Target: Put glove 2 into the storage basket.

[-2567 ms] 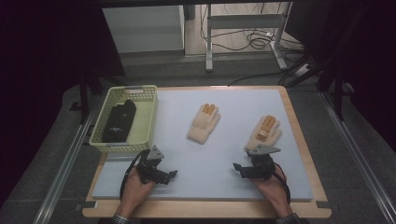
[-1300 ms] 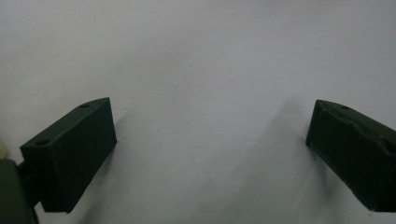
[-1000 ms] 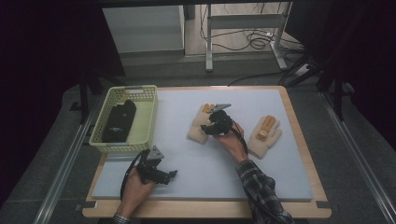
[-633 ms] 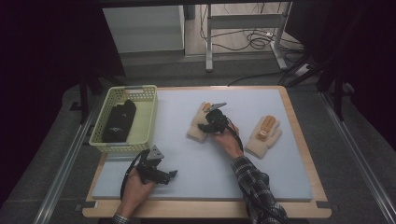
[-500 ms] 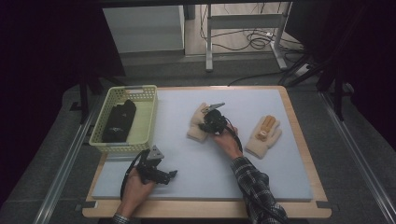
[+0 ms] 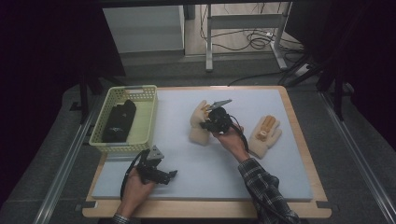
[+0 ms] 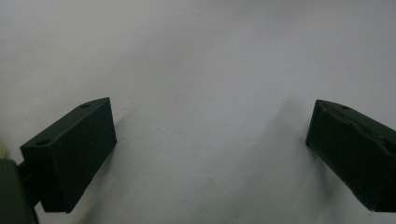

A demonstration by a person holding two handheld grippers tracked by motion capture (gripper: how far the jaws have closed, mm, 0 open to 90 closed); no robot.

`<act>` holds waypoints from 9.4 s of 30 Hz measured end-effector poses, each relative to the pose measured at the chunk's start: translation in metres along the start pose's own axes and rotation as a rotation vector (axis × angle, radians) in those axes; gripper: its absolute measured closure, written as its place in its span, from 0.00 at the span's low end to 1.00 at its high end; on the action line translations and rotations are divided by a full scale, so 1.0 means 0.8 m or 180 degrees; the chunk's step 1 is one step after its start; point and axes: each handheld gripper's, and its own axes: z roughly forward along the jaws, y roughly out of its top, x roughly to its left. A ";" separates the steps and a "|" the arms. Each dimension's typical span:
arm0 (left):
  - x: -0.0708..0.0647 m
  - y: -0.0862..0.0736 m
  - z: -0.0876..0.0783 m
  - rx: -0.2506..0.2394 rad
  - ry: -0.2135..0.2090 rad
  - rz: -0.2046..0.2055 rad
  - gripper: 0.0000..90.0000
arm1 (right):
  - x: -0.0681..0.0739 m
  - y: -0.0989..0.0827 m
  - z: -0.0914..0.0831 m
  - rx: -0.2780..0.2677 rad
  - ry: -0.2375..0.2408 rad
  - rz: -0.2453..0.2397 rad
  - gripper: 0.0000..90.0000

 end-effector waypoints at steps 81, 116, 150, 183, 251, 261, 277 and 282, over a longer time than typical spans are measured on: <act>0.000 0.000 0.000 -0.0010 0.0001 -0.0009 0.02 | 0.071 -0.134 -0.062 0.0202 0.0150 -0.0113 0.97; -0.001 0.000 0.000 -0.0009 0.0002 -0.0009 0.02 | 0.041 -0.124 -0.054 0.0067 -0.0297 -0.0042 0.80; 0.000 0.000 0.000 -0.0009 -0.0001 -0.0009 0.02 | -0.111 -0.158 -0.154 0.0141 -0.0998 0.0511 0.45; 0.000 0.000 0.000 -0.0008 0.0003 -0.0006 0.02 | -0.035 -0.134 -0.194 -0.0268 -0.0458 0.0291 0.70; 0.000 0.000 0.000 -0.0008 0.0000 -0.0010 0.02 | 0.083 -0.167 -0.092 0.0084 0.0207 -0.0311 0.98; 0.000 0.000 0.001 -0.0007 0.0001 -0.0009 0.02 | 0.093 -0.148 -0.065 0.0034 0.0189 -0.0248 0.98; -0.001 0.000 0.001 0.0010 0.0047 -0.0015 0.00 | 0.092 -0.113 -0.020 -0.0039 0.0080 -0.0213 0.98; -0.001 0.000 0.001 0.0014 0.0041 -0.0020 0.00 | 0.093 -0.106 -0.012 -0.0040 0.0044 -0.0248 0.98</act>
